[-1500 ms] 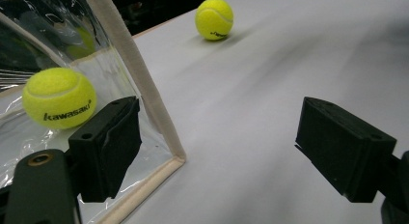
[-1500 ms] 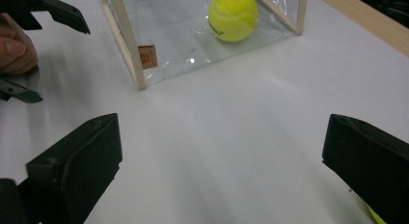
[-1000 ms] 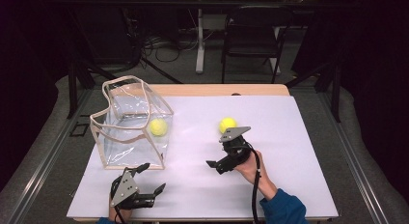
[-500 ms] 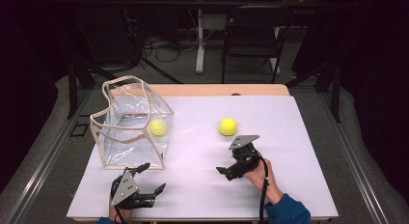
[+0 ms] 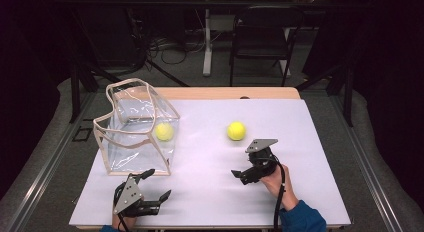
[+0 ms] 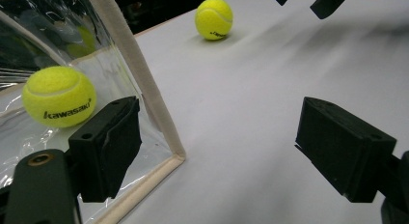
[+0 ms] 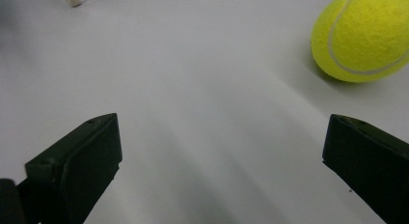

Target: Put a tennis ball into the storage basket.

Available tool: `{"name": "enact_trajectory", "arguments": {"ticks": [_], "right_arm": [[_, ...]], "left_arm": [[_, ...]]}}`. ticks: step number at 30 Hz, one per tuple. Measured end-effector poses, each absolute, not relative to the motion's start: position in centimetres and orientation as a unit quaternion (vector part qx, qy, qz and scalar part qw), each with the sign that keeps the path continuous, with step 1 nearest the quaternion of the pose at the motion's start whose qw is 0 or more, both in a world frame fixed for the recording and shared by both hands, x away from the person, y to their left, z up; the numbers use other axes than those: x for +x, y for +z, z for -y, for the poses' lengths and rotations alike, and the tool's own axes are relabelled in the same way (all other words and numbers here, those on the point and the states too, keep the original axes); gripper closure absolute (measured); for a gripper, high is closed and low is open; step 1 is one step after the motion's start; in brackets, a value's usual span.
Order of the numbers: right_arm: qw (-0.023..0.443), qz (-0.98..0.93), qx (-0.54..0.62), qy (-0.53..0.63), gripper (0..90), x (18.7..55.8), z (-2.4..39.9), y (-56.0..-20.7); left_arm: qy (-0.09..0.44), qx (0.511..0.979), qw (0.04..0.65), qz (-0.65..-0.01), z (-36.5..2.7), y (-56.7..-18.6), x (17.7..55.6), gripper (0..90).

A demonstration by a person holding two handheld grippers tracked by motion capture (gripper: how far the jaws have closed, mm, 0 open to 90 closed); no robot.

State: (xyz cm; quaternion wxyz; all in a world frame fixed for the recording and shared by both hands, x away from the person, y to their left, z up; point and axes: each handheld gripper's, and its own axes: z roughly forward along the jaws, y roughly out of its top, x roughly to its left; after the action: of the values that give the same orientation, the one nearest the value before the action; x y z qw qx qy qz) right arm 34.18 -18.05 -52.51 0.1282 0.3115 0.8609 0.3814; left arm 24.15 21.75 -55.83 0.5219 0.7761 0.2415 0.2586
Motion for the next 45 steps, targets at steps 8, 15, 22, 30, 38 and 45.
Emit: {"name": "enact_trajectory", "arguments": {"ticks": [8,15,22,30,38,45], "right_arm": [[0.134,-0.858,0.317,0.380,0.0,34.4,18.7,-52.5],[0.140,-0.856,0.324,0.378,0.0,34.7,19.3,-52.1],[0.148,-0.851,0.335,0.376,0.0,35.2,20.3,-51.8],[0.151,-0.848,0.342,0.376,0.0,35.8,20.7,-51.5],[0.155,-0.846,0.343,0.378,0.0,36.5,20.6,-51.4],[0.161,-0.842,0.347,0.381,0.0,37.1,20.4,-50.9]], "left_arm": [[0.259,0.777,0.522,-0.239,-21.7,-55.8,24.1,16.0],[0.257,0.777,0.522,-0.240,-21.7,-55.8,24.1,16.0],[0.259,0.779,0.520,-0.237,-21.5,-55.8,24.1,16.0],[0.258,0.779,0.519,-0.239,-21.5,-55.8,24.2,16.0],[0.259,0.778,0.519,-0.240,-21.6,-55.8,24.1,16.0],[0.257,0.780,0.519,-0.239,-21.5,-55.8,24.1,16.0]]}}
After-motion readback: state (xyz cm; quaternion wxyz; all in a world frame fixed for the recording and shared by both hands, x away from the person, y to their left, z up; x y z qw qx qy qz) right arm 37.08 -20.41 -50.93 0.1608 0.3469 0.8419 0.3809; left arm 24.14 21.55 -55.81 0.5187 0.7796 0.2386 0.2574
